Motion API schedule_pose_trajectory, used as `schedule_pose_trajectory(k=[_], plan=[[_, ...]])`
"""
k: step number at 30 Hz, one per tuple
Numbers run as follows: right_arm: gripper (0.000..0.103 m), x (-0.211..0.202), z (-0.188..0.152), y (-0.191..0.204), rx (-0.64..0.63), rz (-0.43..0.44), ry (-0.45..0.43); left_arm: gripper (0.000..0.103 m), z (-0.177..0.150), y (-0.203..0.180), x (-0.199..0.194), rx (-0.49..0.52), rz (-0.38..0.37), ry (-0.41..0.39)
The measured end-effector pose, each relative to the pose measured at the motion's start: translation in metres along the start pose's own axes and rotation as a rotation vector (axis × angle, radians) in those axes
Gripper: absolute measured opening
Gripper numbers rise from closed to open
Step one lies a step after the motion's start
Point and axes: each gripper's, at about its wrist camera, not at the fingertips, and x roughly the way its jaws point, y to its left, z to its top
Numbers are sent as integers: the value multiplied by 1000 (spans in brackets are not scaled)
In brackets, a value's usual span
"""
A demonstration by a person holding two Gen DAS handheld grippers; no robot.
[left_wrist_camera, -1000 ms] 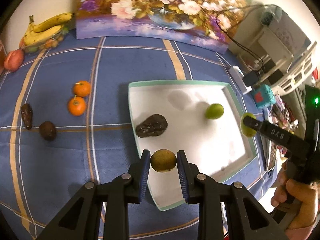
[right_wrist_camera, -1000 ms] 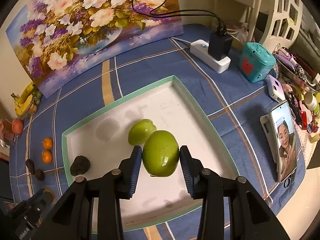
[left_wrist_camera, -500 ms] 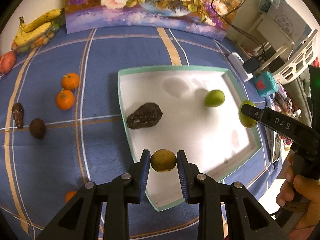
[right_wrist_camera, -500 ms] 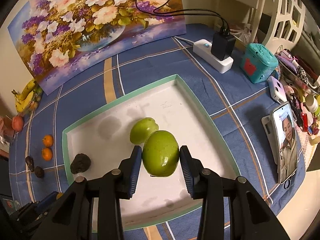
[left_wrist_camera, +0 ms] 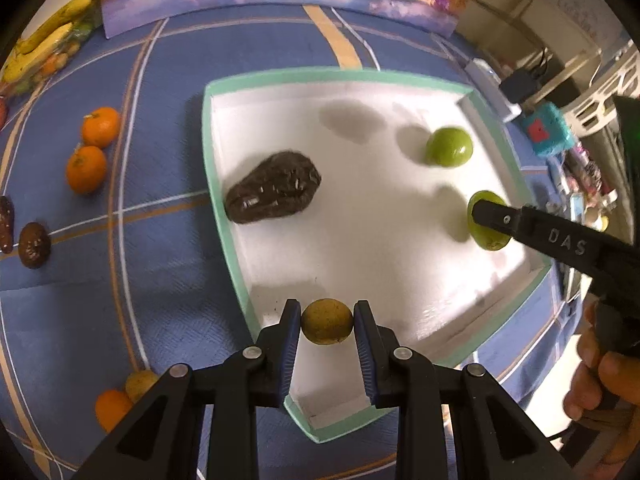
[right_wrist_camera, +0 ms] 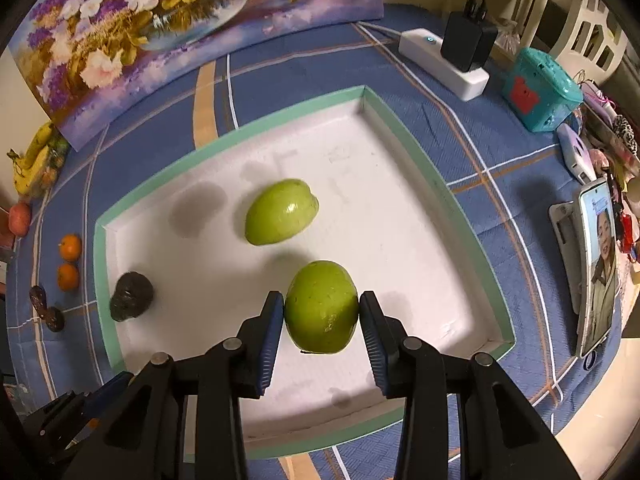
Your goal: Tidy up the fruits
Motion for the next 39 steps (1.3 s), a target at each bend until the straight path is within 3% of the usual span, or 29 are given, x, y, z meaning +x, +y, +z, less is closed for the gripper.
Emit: schedule_pose_trajectory(k=[21,27,39], plan=[[41,8,-2,0,-12,-12,25,30,4,-6,6,10,29,18],[41,-4,0,0,-15,-22,-11,30,6,-8,-3,17,24,11],[41,-47,8,10,-38,2,-135,30,12,-11,-41,26,-6,-91]])
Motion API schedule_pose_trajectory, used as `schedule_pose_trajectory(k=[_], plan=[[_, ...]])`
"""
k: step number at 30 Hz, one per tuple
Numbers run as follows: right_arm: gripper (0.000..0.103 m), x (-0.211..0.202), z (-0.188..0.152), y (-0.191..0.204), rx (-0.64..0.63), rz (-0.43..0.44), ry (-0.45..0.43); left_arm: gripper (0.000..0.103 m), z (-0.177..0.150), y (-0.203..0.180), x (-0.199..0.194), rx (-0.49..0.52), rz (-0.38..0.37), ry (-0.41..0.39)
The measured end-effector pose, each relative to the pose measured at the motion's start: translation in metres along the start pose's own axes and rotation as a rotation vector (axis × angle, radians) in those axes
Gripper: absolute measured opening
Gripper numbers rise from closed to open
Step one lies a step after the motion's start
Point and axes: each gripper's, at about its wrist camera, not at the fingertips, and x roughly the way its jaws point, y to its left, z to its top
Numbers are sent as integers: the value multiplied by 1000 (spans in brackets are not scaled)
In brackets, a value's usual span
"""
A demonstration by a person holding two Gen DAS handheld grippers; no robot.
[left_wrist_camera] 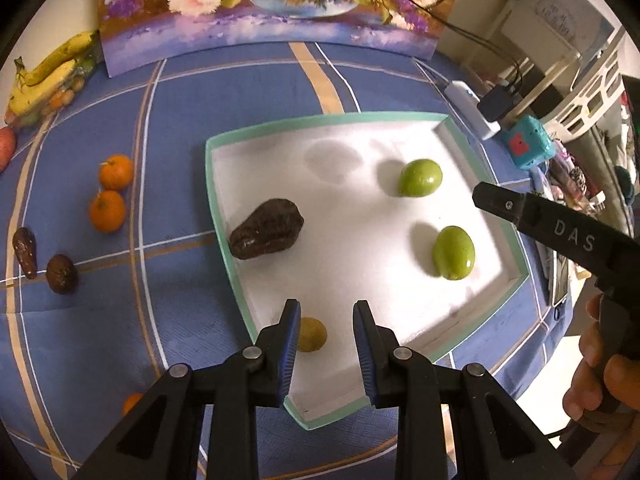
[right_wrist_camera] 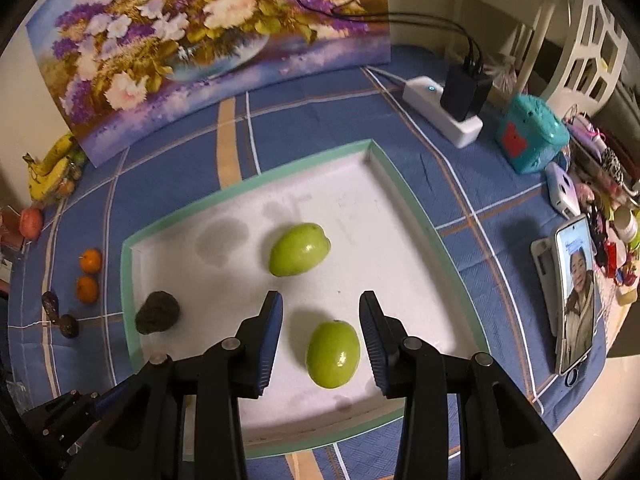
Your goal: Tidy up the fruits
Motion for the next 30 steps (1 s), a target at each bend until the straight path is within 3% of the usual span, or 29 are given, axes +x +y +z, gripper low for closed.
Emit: schedule_pose_trajectory(k=[10,12,14,16,20,22,26,30], plan=[[41,-7,0,10,-26,7,-19,30,3,22,-6,-84,1,-10],[41,-5,-2,10,-26,9,-16,37,4,36,-8,-130,33,-13],[41,-1,-3,11,-28,10,-4,62,3,52,-10,-176,67,-13],[55,2,-5,13,-35,7,5,66,2,69,-11,-226,114,-15],[66,5,-9,21,-65,7,8,82,0,96,-17,-296,197,-21],[77,4,-11,26,-82,7,2,84,-1,106,-21,-317,220,-33],[80,4,-15,36,-126,-2,-7,102,-1,118,-33,-324,261,-68],[91,5,-17,44,-147,3,-6,102,-3,129,-45,-321,284,-99]])
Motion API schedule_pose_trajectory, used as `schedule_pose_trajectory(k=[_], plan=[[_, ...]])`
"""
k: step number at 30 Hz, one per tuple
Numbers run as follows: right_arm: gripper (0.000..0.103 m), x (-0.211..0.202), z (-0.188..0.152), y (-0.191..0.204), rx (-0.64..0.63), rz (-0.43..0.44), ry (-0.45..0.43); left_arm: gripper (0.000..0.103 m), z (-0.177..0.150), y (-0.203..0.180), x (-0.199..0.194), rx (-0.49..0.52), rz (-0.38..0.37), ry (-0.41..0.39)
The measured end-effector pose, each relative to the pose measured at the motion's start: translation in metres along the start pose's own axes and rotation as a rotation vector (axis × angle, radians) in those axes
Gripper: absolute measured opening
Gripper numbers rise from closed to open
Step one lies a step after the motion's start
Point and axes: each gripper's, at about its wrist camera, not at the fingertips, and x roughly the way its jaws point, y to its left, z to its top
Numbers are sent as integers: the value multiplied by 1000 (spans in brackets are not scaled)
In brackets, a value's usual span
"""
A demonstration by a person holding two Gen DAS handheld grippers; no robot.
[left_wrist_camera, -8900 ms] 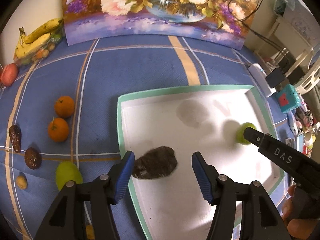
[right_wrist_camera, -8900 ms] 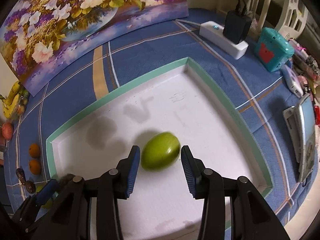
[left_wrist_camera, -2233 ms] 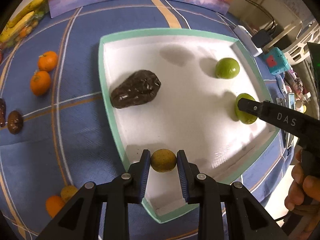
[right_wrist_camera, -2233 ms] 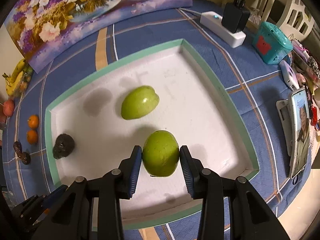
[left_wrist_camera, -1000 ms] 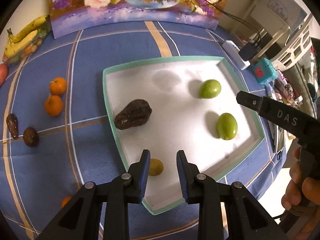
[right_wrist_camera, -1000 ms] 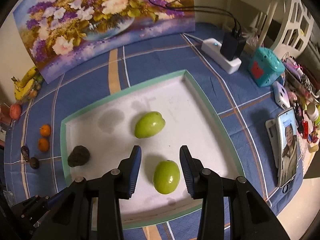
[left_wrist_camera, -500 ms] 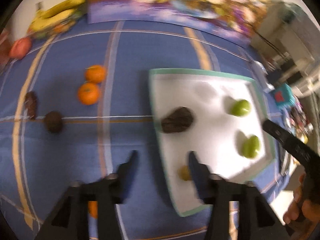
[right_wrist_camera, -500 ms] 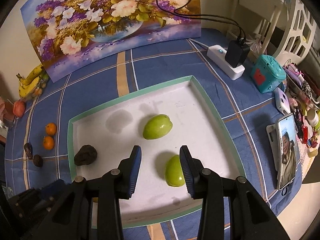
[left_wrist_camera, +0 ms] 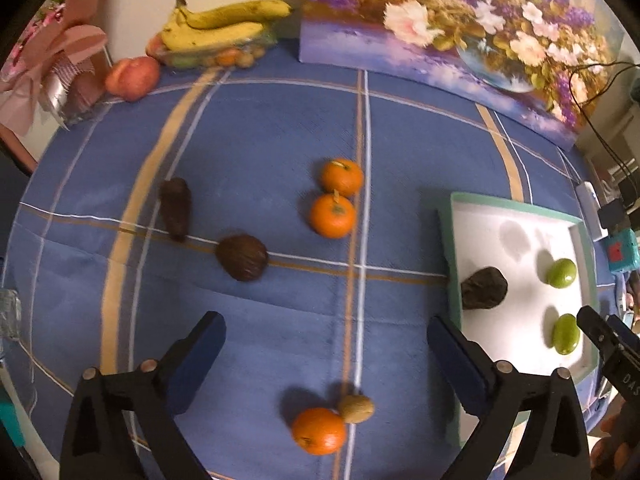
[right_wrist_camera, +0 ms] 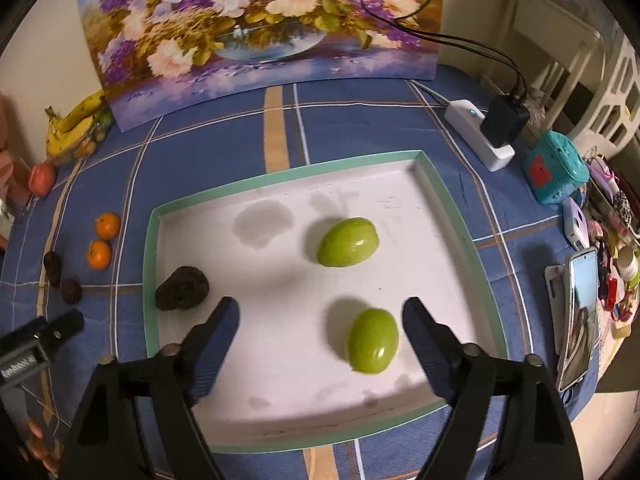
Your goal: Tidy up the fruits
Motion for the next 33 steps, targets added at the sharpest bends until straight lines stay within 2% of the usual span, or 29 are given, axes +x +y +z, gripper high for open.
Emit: schedule_pose_trajectory(k=[5,22,33], plan=[[92,-3,0,10,3,22,-11,103,-1,20,-10,-5,14,-33],[92,-9,5,96,-96,127,-45,103,11,112,-21,-213,36,-68],[92,1,11,143,-147,188,-42,103,24,130,-11,-233,28,-67]])
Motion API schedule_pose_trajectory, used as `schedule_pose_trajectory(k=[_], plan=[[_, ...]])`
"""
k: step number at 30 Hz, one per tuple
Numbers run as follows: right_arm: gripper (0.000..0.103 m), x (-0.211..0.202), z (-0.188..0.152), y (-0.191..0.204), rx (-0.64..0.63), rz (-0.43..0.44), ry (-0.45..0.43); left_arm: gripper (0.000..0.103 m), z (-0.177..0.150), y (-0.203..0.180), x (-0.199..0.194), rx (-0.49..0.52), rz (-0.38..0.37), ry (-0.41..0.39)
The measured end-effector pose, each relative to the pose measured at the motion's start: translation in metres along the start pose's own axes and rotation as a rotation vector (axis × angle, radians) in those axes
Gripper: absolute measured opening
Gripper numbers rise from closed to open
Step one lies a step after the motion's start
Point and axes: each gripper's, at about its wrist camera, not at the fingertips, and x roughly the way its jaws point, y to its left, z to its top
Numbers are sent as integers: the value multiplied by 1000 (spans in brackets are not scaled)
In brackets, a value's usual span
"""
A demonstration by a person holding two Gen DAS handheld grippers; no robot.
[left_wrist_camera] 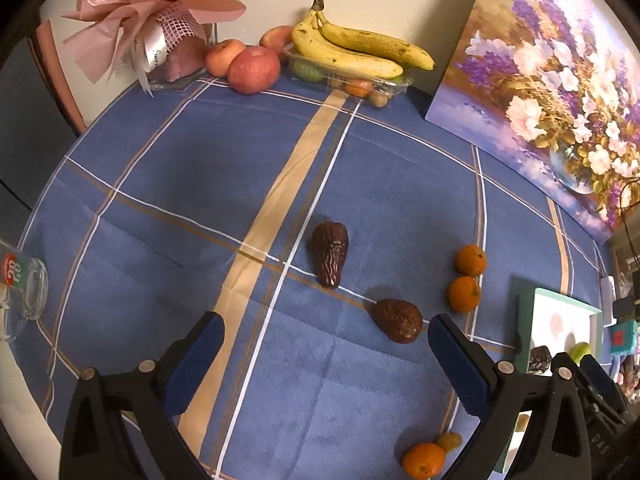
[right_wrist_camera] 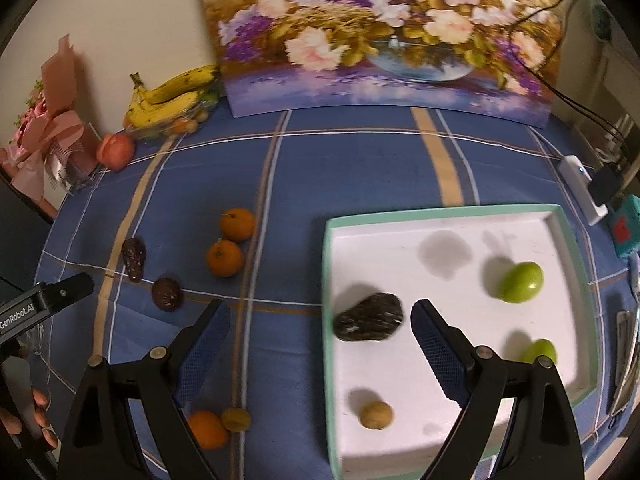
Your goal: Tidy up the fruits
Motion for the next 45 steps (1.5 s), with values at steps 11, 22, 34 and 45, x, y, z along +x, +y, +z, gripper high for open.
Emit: schedule_pose_trajectory(k=[11,22,34,45], plan=[[92,9,22,21,22,33,-13,103,20,14,17,-35,-18,0],[92,36,45,40,5,53,-4,102,36,22,46,-58,-18,36],[86,89,37,63,-54,44,84,96,36,14,93,-48,-42,128],[59,110,33,67,-56,67,125,63,41,3,108,-29,-57,155]])
